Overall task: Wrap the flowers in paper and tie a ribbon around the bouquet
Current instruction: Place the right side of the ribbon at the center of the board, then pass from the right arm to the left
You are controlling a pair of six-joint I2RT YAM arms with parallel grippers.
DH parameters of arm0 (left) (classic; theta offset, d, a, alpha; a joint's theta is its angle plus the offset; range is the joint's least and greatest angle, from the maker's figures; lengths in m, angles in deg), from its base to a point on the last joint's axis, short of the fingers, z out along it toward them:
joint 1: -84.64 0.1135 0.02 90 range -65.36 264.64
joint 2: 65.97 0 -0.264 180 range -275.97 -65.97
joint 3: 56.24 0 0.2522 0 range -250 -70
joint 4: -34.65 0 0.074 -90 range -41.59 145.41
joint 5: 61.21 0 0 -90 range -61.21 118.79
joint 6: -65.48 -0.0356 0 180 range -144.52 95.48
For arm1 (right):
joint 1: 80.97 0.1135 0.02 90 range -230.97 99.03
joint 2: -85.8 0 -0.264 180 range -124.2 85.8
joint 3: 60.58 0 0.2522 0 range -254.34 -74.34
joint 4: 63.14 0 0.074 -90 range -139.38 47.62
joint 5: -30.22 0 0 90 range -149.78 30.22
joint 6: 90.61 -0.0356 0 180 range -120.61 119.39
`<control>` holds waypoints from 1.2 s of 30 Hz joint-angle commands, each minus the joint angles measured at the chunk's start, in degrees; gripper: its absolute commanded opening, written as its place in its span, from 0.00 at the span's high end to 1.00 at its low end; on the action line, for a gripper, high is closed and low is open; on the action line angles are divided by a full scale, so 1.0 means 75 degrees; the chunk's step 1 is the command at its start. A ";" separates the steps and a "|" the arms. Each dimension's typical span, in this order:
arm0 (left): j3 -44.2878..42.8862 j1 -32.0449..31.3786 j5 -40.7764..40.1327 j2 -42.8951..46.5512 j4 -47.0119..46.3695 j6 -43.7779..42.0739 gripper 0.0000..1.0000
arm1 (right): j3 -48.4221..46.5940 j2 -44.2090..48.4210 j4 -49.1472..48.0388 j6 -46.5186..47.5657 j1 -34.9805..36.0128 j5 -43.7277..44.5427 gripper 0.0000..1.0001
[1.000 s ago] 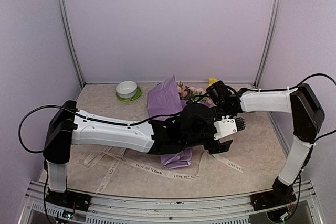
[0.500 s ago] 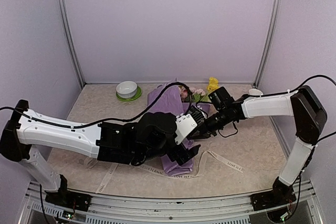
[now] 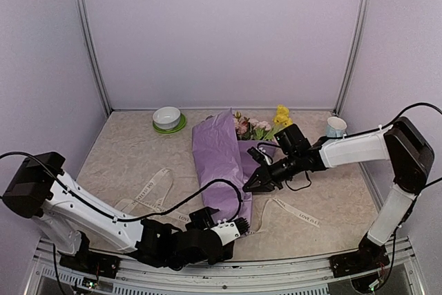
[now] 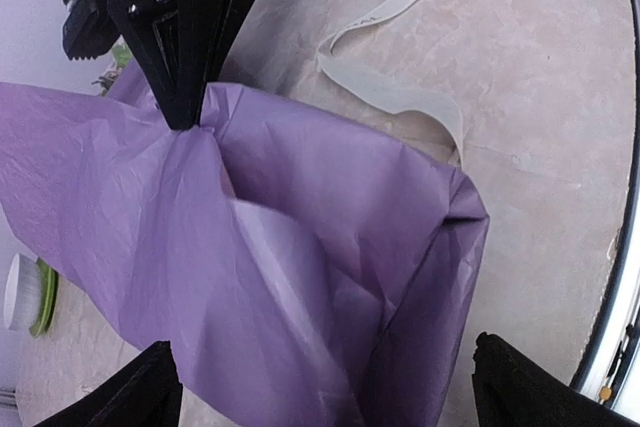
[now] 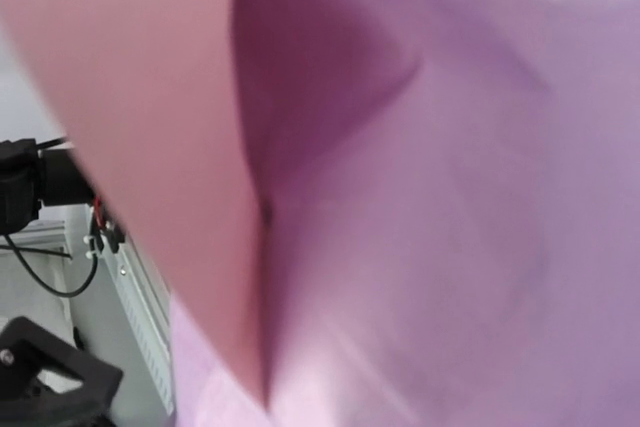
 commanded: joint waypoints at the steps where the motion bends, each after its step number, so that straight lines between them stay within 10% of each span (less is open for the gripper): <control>1: 0.0133 -0.0292 -0.0979 -0.0481 -0.1831 -0.0749 0.01 | 0.0198 0.0327 -0.0527 -0.0347 0.0209 -0.0247 1.00; 5: -0.0219 -0.0560 -0.2260 -0.1328 -0.2329 -0.1193 0.13 | 0.0268 0.0310 -0.0683 -0.0463 0.0247 -0.0302 1.00; 17: -0.0310 -0.0592 -0.2410 -0.1549 -0.2474 -0.0976 1.00 | 0.0425 0.0310 -0.0655 -0.0447 0.0263 -0.0205 1.00; 23: -0.0295 -0.0574 -0.2163 -0.1487 -0.2292 -0.0954 1.00 | 0.0309 0.0392 -0.0017 -0.0034 0.0263 0.0372 1.00; 28: -0.0227 -0.0528 -0.1589 -0.1394 -0.2008 -0.0877 1.00 | 0.0292 0.0638 0.0812 0.0365 0.0203 0.1084 0.70; 36: -0.0163 -0.0311 -0.0707 -0.1249 -0.1527 -0.0623 1.00 | 0.0484 0.1672 0.2785 0.0934 -0.0089 0.3353 0.55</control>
